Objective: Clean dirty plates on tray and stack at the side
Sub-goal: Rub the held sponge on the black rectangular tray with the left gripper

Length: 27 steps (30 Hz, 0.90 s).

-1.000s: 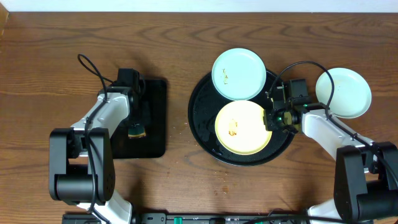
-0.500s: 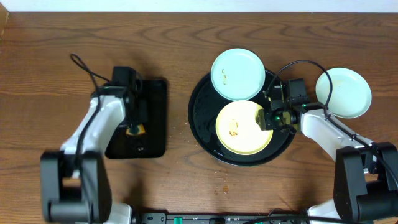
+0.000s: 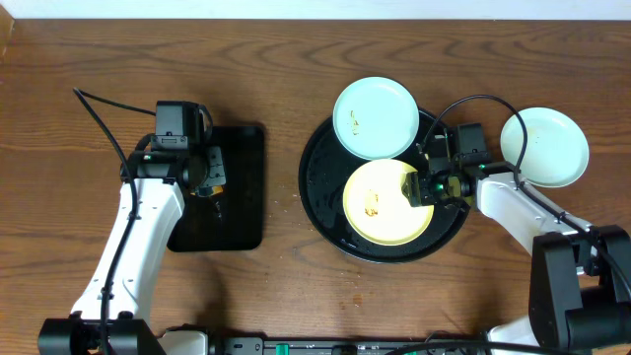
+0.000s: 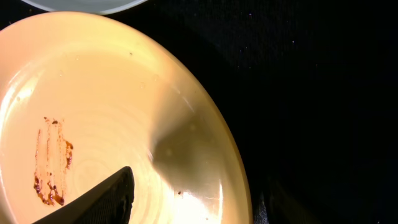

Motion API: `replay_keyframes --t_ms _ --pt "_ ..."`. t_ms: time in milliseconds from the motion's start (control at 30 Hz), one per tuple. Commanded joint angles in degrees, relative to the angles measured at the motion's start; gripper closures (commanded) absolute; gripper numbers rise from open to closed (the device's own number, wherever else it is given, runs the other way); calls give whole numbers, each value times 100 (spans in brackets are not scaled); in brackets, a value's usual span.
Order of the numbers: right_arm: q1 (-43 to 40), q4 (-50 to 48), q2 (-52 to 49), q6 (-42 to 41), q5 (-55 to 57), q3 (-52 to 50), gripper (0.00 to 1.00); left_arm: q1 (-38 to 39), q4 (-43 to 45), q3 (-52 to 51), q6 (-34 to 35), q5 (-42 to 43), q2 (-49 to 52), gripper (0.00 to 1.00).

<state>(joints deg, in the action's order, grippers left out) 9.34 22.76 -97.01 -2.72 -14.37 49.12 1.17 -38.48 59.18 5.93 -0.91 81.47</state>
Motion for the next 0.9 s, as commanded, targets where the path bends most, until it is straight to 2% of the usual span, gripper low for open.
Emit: replay_keyframes --t_ms 0,133,267,500,600,633,667,867 --pt "-15 50 -83 26 343 -42 36 -17 -35 94 -17 -103 -2 93" --pt "-15 37 -83 26 348 -44 42 -17 -48 94 61 -101 2 93" --pt "-15 24 -83 24 540 -44 59 -17 -46 52 168 -76 9 93" --pt "-15 9 -83 17 745 -138 76 -17 -42 -92 164 -81 11 93" --pt "-15 -13 -83 -22 859 -157 87 -17 -42 -101 164 -81 13 92" --pt "-15 -28 -83 -22 859 -166 95 -17 -33 -101 164 -81 13 92" --pt "-15 -37 -83 -22 859 -168 99 -17 -26 -101 164 -81 13 93" --pt "-15 -70 -85 -22 857 -173 99 -17 -28 -101 164 -81 15 92"
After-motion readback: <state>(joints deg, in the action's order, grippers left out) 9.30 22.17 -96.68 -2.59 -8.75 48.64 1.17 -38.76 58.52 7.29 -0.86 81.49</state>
